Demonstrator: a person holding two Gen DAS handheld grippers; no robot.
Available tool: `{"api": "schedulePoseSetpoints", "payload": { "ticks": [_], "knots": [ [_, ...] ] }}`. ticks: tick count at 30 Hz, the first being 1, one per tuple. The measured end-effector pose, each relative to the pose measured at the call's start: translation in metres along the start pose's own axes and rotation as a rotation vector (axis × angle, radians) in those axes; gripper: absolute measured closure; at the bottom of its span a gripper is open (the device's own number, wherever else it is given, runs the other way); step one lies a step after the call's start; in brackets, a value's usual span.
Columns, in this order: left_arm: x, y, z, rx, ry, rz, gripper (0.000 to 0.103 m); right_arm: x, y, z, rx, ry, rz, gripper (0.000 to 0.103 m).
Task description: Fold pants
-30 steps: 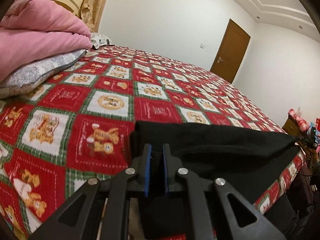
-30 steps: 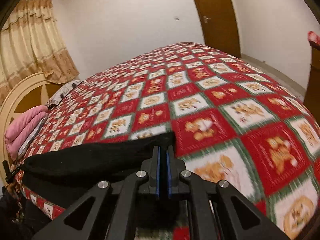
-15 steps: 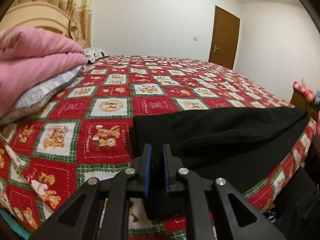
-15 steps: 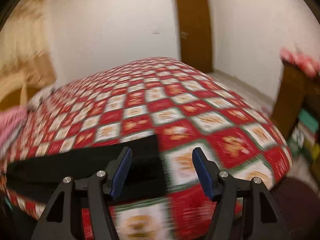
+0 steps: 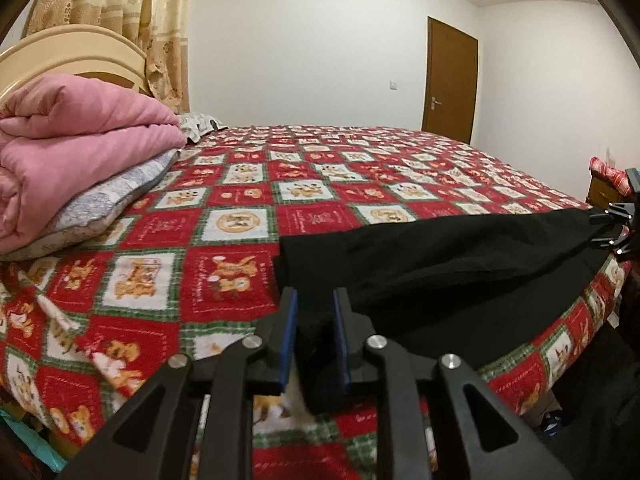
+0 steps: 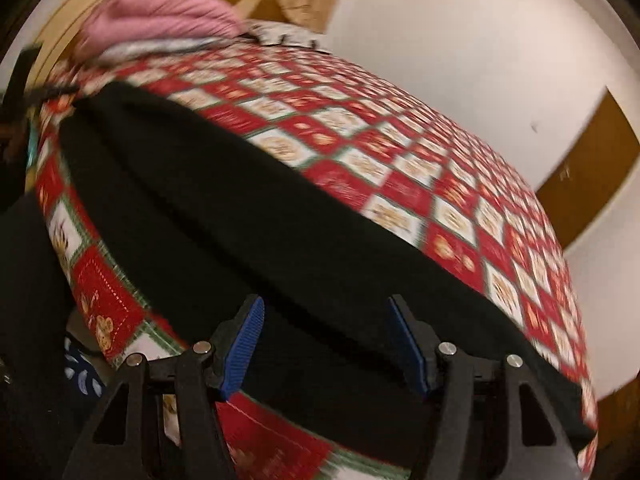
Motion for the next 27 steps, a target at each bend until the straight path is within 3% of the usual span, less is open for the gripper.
{"api": "schedulePoseSetpoints", "payload": {
  "ticks": [5, 8, 14, 21, 22, 23, 25, 27],
  "knots": [
    [-0.002, 0.007, 0.012, -0.074, 0.022, -0.036, 0.083, -0.005, 0.006, -0.002, -0.002, 0.002, -0.011, 0.039],
    [-0.007, 0.008, 0.023, -0.142, -0.003, -0.047, 0.083, -0.002, 0.007, 0.003, 0.003, 0.036, -0.01, 0.039],
    [-0.019, 0.008, 0.023, -0.173, -0.029, -0.067, 0.079, -0.005, 0.001, 0.006, 0.024, 0.065, -0.003, 0.039],
    [-0.026, 0.008, 0.028, -0.236, -0.054, -0.096, 0.079, -0.03, -0.011, -0.012, 0.135, 0.111, -0.017, 0.039],
    [-0.027, 0.007, 0.029, -0.242, -0.054, -0.098, 0.08, -0.036, -0.012, -0.014, 0.151, 0.115, -0.025, 0.043],
    [-0.027, 0.006, 0.029, -0.249, -0.051, -0.1, 0.083, -0.04, -0.012, -0.015, 0.162, 0.113, -0.032, 0.062],
    [-0.026, 0.004, 0.031, -0.264, -0.051, -0.106, 0.087, -0.044, -0.014, -0.016, 0.159, 0.093, -0.045, 0.091],
    [-0.023, 0.002, 0.03, -0.271, -0.048, -0.1, 0.09, -0.036, -0.017, -0.013, 0.137, 0.078, -0.021, 0.097]
  ]
}}
Point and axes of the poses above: each gripper's, at about its wrist camera, not at the fingertips, and x roughly against the way its jaws point, z to its right, y to its underside, the point moved 1 cm from there along -x, roughly the way its jaws point, and after that the axes turned 3 degrees about -y, right-handed, at the moved point
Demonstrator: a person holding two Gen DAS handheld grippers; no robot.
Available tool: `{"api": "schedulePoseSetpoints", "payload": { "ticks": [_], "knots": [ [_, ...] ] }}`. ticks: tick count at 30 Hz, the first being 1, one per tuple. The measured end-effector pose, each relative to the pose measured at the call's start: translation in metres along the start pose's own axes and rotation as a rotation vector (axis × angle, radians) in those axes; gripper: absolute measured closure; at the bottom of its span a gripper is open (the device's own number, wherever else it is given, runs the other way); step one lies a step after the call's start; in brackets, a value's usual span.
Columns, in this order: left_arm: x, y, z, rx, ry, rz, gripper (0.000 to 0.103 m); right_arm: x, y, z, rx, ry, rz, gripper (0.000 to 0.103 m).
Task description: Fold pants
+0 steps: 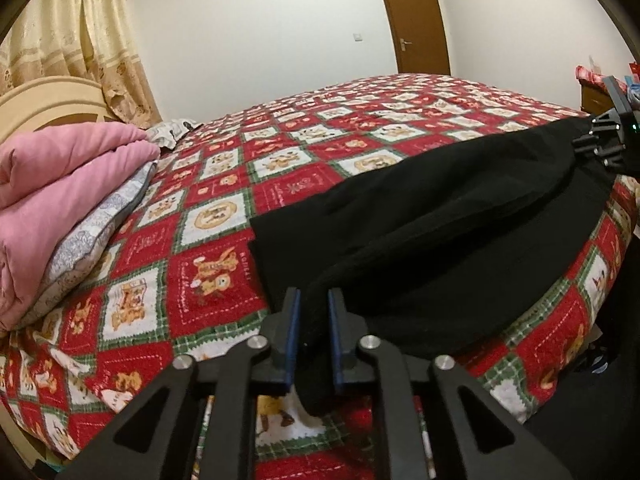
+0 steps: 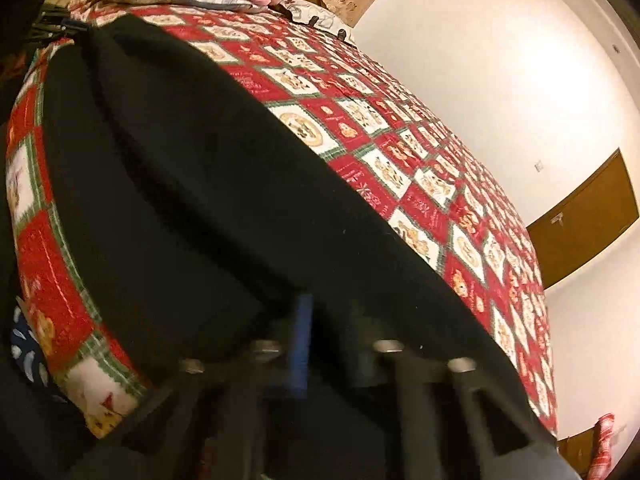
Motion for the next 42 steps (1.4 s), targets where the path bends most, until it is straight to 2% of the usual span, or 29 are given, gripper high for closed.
{"api": "schedulePoseSetpoints", "payload": {
  "ticks": [2, 5, 10, 12, 15, 16, 17, 18, 19, 20, 21, 22, 23, 26, 32, 36, 39, 40, 41, 42],
  "knots": [
    [0.008, -0.003, -0.006, 0.011, 0.004, 0.027, 0.09, 0.016, -0.003, 0.004, -0.019, -0.015, 0.035, 0.1],
    [0.018, -0.004, -0.02, 0.07, 0.057, 0.056, 0.09, 0.037, -0.004, 0.006, -0.029, -0.021, 0.074, 0.1],
    [0.02, 0.003, -0.027, 0.089, 0.034, 0.045, 0.091, 0.06, -0.003, -0.002, -0.004, -0.03, 0.088, 0.103],
    [0.022, 0.006, -0.034, 0.135, 0.051, 0.049, 0.091, 0.055, -0.001, -0.006, 0.019, -0.007, 0.081, 0.103],
    [0.022, 0.011, -0.036, 0.142, 0.049, 0.043, 0.091, 0.031, 0.003, -0.005, 0.008, -0.042, 0.02, 0.1],
    [0.023, 0.011, -0.033, 0.137, 0.061, 0.047, 0.091, 0.027, 0.006, -0.005, 0.011, -0.033, 0.022, 0.082],
    [0.024, 0.01, -0.03, 0.133, 0.06, 0.05, 0.09, 0.023, 0.007, -0.005, 0.014, -0.026, 0.016, 0.05],
    [0.026, 0.009, -0.027, 0.122, 0.054, 0.052, 0.09, 0.02, 0.009, -0.004, 0.01, -0.029, 0.005, 0.041],
    [0.026, 0.008, -0.02, 0.095, 0.052, 0.046, 0.085, 0.019, 0.009, -0.004, 0.004, -0.039, 0.009, 0.04],
    [0.026, 0.008, -0.016, 0.076, 0.047, 0.041, 0.072, 0.018, 0.009, -0.004, 0.001, -0.054, 0.014, 0.04],
    [0.026, 0.008, -0.012, 0.055, 0.034, 0.041, 0.063, 0.018, 0.009, -0.004, 0.005, -0.053, 0.014, 0.04],
    [0.026, 0.008, -0.006, 0.023, 0.012, 0.045, 0.048, 0.017, 0.01, -0.005, 0.014, -0.041, 0.012, 0.04],
    [0.027, 0.009, -0.004, 0.006, 0.001, 0.049, 0.045, 0.017, 0.01, -0.006, 0.026, -0.029, 0.009, 0.04],
    [0.022, 0.009, 0.002, -0.045, -0.021, 0.034, 0.045, 0.014, 0.013, -0.006, 0.038, -0.008, 0.004, 0.04],
    [0.009, 0.004, 0.018, -0.203, -0.114, 0.002, 0.045, 0.017, 0.015, -0.007, 0.044, 0.008, 0.012, 0.04],
    [-0.002, -0.003, 0.03, -0.31, -0.142, -0.021, 0.045, 0.013, 0.016, -0.007, 0.071, 0.063, 0.002, 0.041],
    [-0.013, -0.008, 0.034, -0.35, -0.13, -0.052, 0.045, 0.005, 0.015, -0.003, 0.068, 0.086, -0.011, 0.054],
    [-0.015, -0.01, 0.033, -0.343, -0.121, -0.057, 0.05, 0.001, 0.016, -0.002, 0.067, 0.097, -0.02, 0.064],
    [-0.015, -0.012, 0.032, -0.337, -0.108, -0.061, 0.063, -0.002, 0.017, -0.001, 0.066, 0.1, -0.027, 0.083],
    [-0.016, -0.014, 0.033, -0.332, -0.086, -0.068, 0.07, -0.005, 0.017, 0.0, 0.064, 0.097, -0.033, 0.093]
  ]
}}
Point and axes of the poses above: each gripper's, at about its wrist camera, not at the fingertips, and x roughly against the way its jaws point, z to its right, y to its underside, the point moved 1 cm from there along -x, roughly the way its jaws point, and after that the axes turned 3 degrees about -y, right-handed, at the moved point
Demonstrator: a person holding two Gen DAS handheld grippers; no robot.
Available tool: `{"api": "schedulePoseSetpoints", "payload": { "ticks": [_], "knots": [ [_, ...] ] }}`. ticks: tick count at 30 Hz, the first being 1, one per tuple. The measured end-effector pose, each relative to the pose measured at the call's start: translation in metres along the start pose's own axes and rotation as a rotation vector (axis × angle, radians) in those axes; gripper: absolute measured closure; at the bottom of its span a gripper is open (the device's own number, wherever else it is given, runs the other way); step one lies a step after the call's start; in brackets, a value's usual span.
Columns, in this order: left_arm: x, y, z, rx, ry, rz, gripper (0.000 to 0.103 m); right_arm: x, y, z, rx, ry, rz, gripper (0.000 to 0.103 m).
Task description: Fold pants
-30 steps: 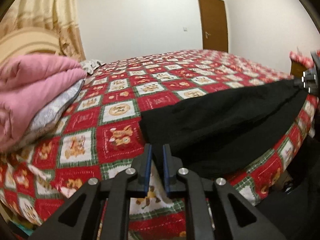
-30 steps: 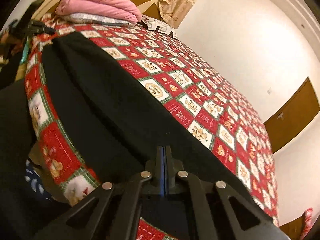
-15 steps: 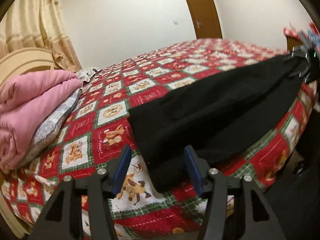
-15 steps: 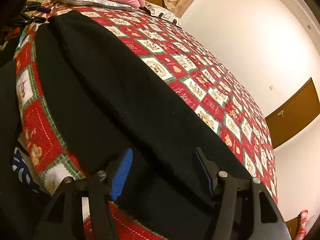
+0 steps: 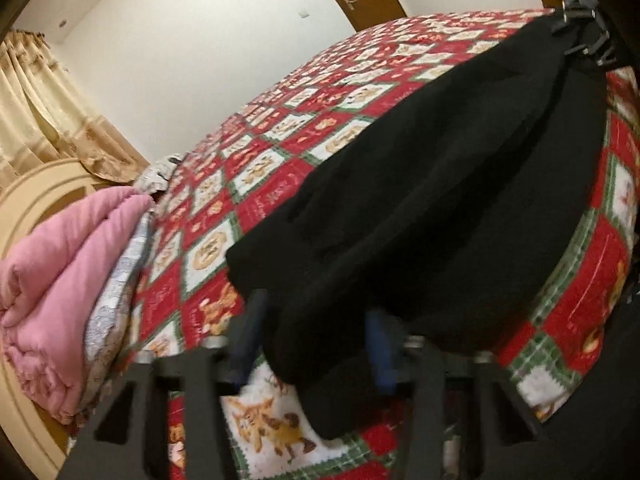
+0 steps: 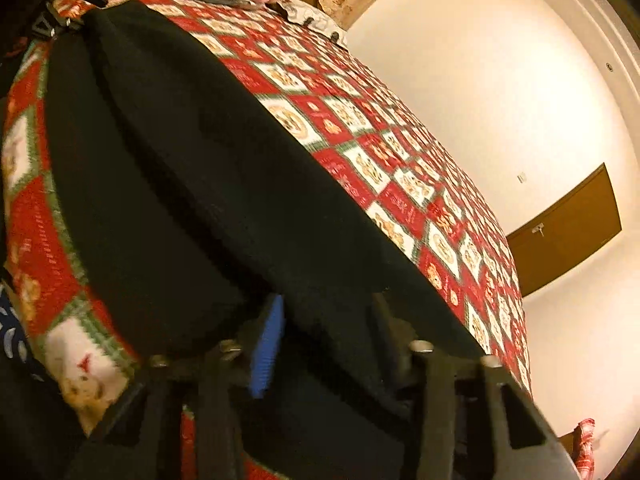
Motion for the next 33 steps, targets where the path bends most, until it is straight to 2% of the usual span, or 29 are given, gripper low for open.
{"api": "schedulePoseSetpoints", "payload": {
  "ticks": [1, 3, 9, 13, 18, 22, 29, 33],
  "knots": [
    [0.002, -0.001, 0.0, -0.004, 0.009, 0.003, 0.08, 0.0, 0.0, 0.001, -0.006, -0.002, 0.002, 0.097],
    [0.006, -0.003, 0.002, -0.022, -0.005, 0.013, 0.087, 0.007, -0.001, 0.006, -0.031, -0.015, 0.02, 0.1],
    [0.024, 0.0, -0.012, 0.041, 0.027, 0.048, 0.087, 0.044, -0.006, 0.021, -0.077, -0.015, 0.08, 0.101],
    [0.031, 0.007, -0.016, 0.071, 0.051, 0.055, 0.087, 0.058, -0.001, 0.013, -0.04, -0.016, 0.084, 0.101],
    [0.032, 0.023, -0.007, 0.074, 0.083, 0.038, 0.087, 0.047, 0.017, -0.008, 0.008, -0.08, 0.027, 0.101],
    [0.028, 0.028, -0.001, 0.077, 0.073, 0.033, 0.087, 0.04, 0.025, -0.019, 0.02, -0.113, -0.002, 0.101],
    [0.028, 0.03, -0.006, 0.1, 0.071, 0.041, 0.087, 0.047, 0.031, -0.015, -0.045, -0.188, 0.017, 0.101],
    [0.028, 0.034, -0.009, 0.127, 0.082, 0.045, 0.087, 0.046, 0.039, -0.02, -0.053, -0.203, 0.004, 0.101]
  ]
}}
Point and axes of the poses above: each gripper's, at about its wrist camera, not at the fingertips, and x roughly against the way its jaws point, z to its right, y to its underside, the point moved 1 cm from there along -x, roughly the way its jaws point, and after that the axes turned 3 degrees about -y, right-handed, at the moved point
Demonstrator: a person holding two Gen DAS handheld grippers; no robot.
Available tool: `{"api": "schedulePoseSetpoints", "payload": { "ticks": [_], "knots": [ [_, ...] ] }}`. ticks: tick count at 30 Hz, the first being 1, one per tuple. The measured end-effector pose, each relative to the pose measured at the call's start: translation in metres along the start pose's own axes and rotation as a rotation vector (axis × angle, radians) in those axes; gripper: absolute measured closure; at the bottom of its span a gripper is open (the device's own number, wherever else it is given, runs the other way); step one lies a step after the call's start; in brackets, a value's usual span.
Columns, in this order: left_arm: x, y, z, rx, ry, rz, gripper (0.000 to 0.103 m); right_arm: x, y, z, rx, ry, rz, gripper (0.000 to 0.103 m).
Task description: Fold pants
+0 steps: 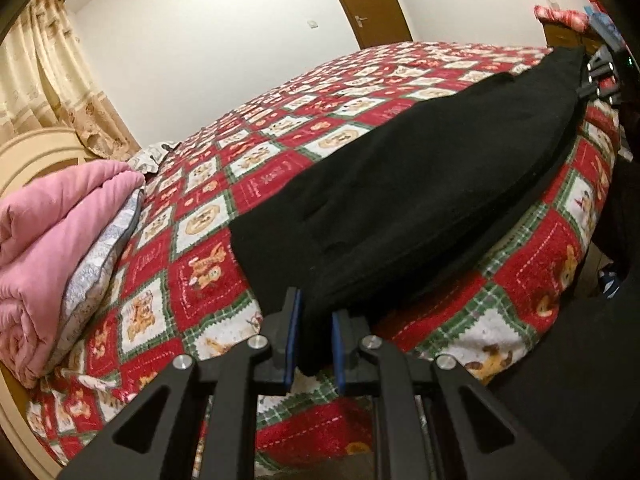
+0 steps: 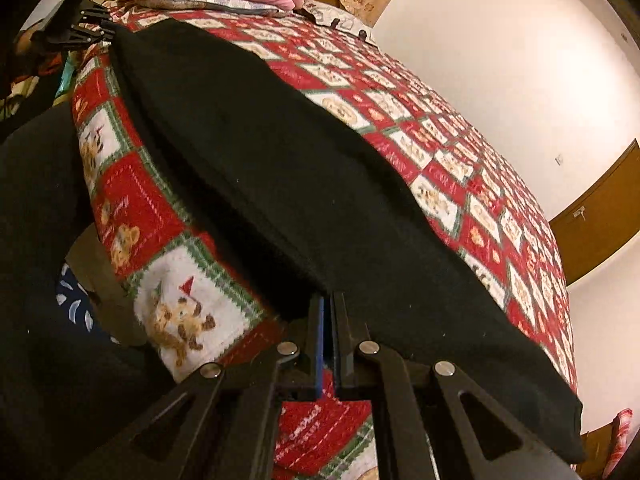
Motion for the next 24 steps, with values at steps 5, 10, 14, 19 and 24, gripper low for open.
{"api": "schedulePoseSetpoints", "payload": {
  "ticks": [5, 10, 14, 19, 24],
  "knots": [
    [0.005, 0.001, -0.005, 0.043, 0.008, 0.017, 0.087, 0.006, 0.001, 0.006, -0.053, -0.015, 0.029, 0.101],
    [-0.002, 0.006, 0.003, -0.001, -0.007, -0.007, 0.087, -0.01, 0.007, -0.008, 0.011, 0.006, -0.03, 0.101],
    [0.001, 0.008, -0.001, 0.038, -0.017, -0.003, 0.074, -0.007, 0.006, -0.005, -0.003, -0.017, -0.043, 0.1],
    [0.021, 0.017, -0.013, 0.084, -0.1, 0.019, 0.035, 0.009, 0.007, 0.011, -0.048, -0.084, -0.045, 0.098],
    [0.05, 0.014, -0.02, 0.154, -0.109, 0.076, 0.032, 0.041, -0.014, 0.03, -0.203, -0.251, 0.083, 0.098]
  ]
}}
Point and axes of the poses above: each gripper's, at about its wrist camera, not at the fingertips, and x roughly against the way its jaws point, z to its right, y to its underside, the point moved 1 cm from there along -x, roughly the way its jaws point, and after that the axes turned 3 degrees about -y, right-handed, at the moved point
